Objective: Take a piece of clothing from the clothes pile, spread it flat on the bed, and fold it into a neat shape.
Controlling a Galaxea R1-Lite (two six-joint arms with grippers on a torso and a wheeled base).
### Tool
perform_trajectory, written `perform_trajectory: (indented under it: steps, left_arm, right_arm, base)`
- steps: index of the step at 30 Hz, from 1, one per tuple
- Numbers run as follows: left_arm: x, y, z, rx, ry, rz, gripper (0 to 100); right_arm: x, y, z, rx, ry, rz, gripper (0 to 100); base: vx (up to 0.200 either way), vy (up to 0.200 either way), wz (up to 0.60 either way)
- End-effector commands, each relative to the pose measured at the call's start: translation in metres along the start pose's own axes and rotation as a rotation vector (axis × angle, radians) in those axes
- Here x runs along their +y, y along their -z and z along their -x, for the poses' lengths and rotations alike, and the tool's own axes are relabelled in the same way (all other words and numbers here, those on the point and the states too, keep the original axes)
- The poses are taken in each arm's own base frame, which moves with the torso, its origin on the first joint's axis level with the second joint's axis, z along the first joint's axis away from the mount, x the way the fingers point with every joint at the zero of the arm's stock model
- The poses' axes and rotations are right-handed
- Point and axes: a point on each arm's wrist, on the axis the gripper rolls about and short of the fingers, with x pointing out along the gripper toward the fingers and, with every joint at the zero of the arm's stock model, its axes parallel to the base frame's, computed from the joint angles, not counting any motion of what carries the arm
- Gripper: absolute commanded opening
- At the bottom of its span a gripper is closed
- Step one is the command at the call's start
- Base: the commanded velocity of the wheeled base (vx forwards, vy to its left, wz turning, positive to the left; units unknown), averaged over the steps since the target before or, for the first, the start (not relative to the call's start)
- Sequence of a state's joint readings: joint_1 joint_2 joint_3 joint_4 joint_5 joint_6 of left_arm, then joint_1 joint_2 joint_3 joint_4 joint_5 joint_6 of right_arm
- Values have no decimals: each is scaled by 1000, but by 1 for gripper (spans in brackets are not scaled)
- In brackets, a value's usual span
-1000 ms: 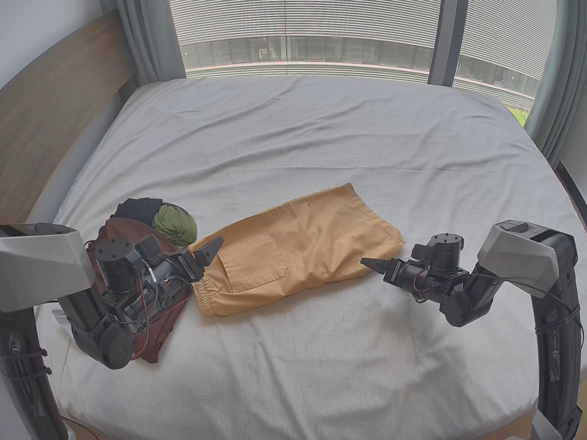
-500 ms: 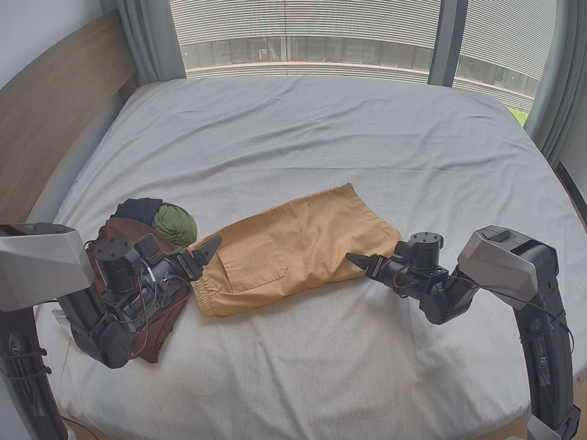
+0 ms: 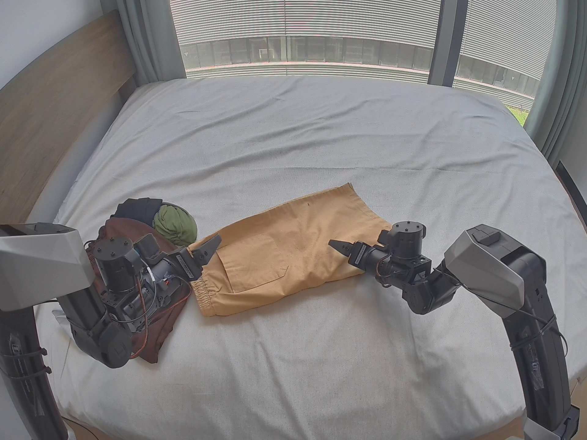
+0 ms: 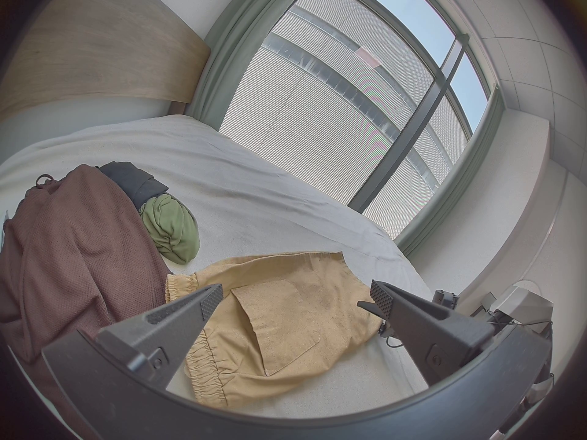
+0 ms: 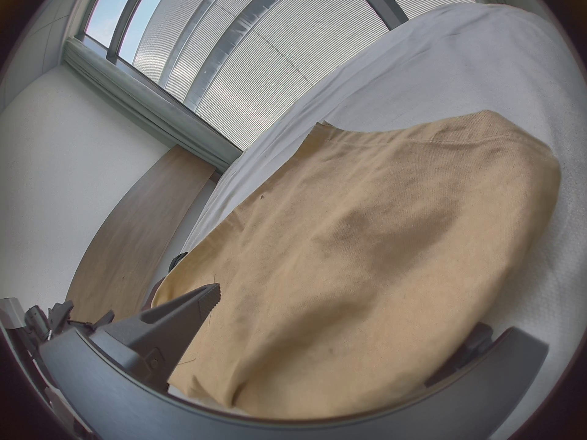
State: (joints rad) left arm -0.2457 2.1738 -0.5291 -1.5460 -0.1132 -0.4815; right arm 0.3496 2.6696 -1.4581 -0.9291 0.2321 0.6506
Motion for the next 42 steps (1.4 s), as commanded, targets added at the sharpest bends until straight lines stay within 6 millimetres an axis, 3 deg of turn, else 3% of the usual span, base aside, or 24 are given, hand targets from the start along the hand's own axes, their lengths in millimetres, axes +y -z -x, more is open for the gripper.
perform_trajectory:
  steps: [1, 18, 19, 29, 42]
  left_arm:
    - [0, 1, 0, 3, 0, 0, 100]
    - [1, 6, -2, 19, -3, 1, 100]
    - [1, 6, -2, 19, -3, 1, 100]
    - [2, 9, -2, 27, -6, 2, 100]
    - [6, 16, -5, 46, -16, 8, 100]
  right_arm:
    - [-5, 6, -10, -25, 18, 3, 100]
    - [-11, 11, -12, -41, 52, 3, 100]
    - [-11, 11, -12, -41, 52, 3, 0]
    - [-10, 10, -7, -37, 59, 9, 0]
    - [-1, 12, 36, 34, 110, 174, 0]
  base:
    - [0, 0, 0]
    - [0, 0, 0]
    - [0, 0, 0]
    - [0, 0, 0]
    - [0, 0, 0]
